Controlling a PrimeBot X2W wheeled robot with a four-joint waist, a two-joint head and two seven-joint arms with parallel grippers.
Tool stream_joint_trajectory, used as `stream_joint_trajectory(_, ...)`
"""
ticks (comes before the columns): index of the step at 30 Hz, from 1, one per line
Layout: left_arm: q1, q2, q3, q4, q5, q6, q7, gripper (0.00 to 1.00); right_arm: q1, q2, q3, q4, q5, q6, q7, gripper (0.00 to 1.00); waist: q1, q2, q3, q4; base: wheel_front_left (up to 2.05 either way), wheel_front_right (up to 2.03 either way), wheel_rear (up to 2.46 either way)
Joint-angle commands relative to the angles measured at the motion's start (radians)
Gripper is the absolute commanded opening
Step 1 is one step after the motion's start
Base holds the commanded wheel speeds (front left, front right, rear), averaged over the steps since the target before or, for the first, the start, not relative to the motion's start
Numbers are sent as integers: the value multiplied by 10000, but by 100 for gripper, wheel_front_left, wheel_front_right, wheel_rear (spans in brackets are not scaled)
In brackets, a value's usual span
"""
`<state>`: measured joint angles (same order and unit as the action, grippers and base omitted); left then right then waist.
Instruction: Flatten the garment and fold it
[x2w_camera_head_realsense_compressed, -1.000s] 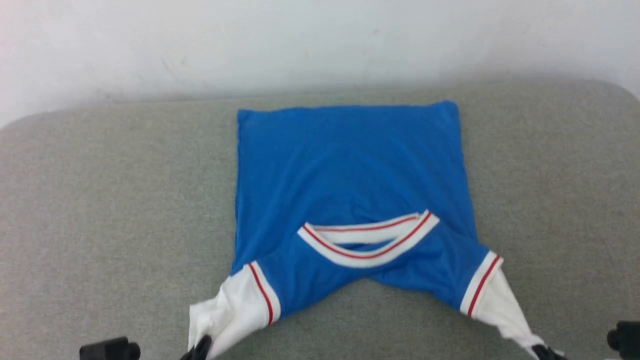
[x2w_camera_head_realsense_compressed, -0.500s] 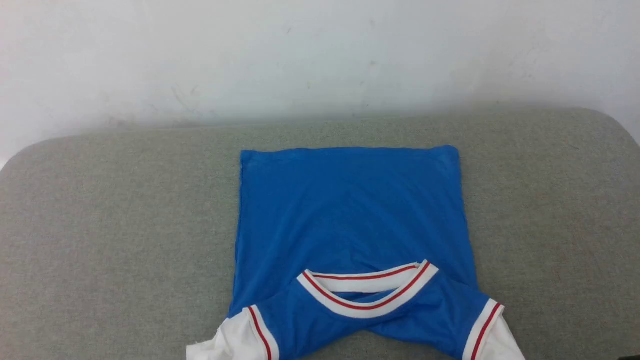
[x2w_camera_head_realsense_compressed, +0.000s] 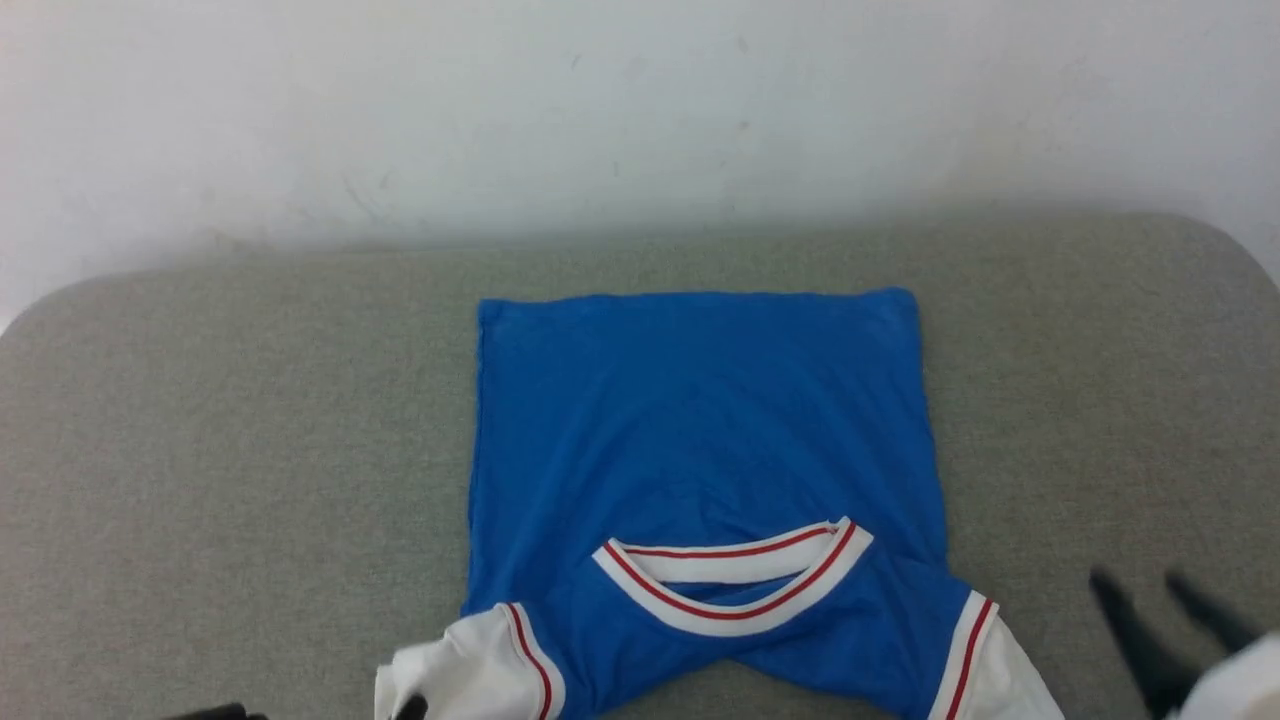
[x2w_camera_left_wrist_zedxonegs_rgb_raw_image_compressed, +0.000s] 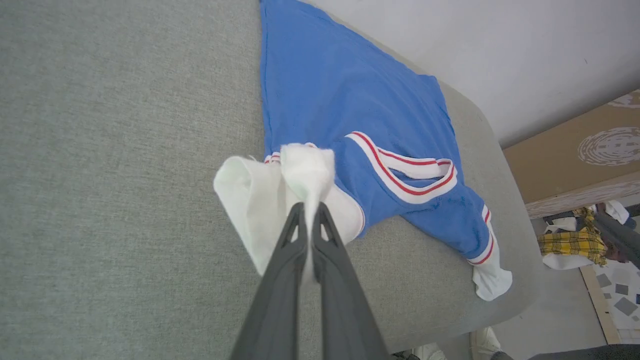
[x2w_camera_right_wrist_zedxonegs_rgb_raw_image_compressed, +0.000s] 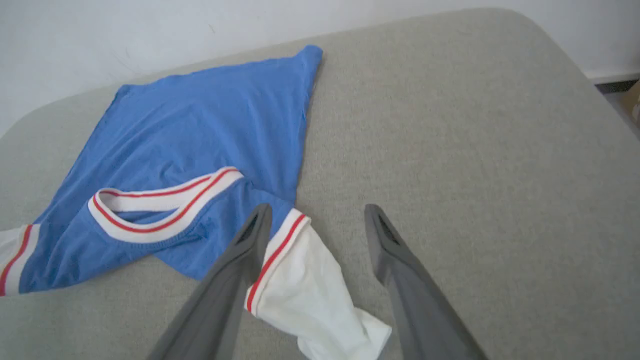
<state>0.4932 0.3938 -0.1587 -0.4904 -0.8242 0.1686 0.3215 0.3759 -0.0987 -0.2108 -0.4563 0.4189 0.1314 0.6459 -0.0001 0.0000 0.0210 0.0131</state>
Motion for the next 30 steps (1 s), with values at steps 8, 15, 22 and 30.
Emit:
stream_joint_trajectory(8, -1313, -178, -339, -453, 642, -242, -458, 0, -4769, -90, 24, 382, -1253, -7, -171, 100, 1, 0, 1690, 502, 0, 0, 0)
stream_joint_trajectory(15, -2141, -251, -706, -584, 932, -491, -519, 0, -7403, -70, -97, 2004, -2026, -7, 373, 100, 1, 0, 2817, 1049, 0, 0, 0)
stream_joint_trajectory(22, -2963, -403, -1098, -553, 1183, -713, -563, 0, -9364, -417, -553, 4192, -3268, -7, 881, 100, 1, 0, 3950, 1719, 0, 0, 0)
stream_joint_trajectory(30, -3644, -624, -1478, -507, 1408, -910, -692, 0, -10224, -883, -800, 5484, -3840, -7, 1419, 100, 1, 0, 4960, 2305, 0, 0, 0)
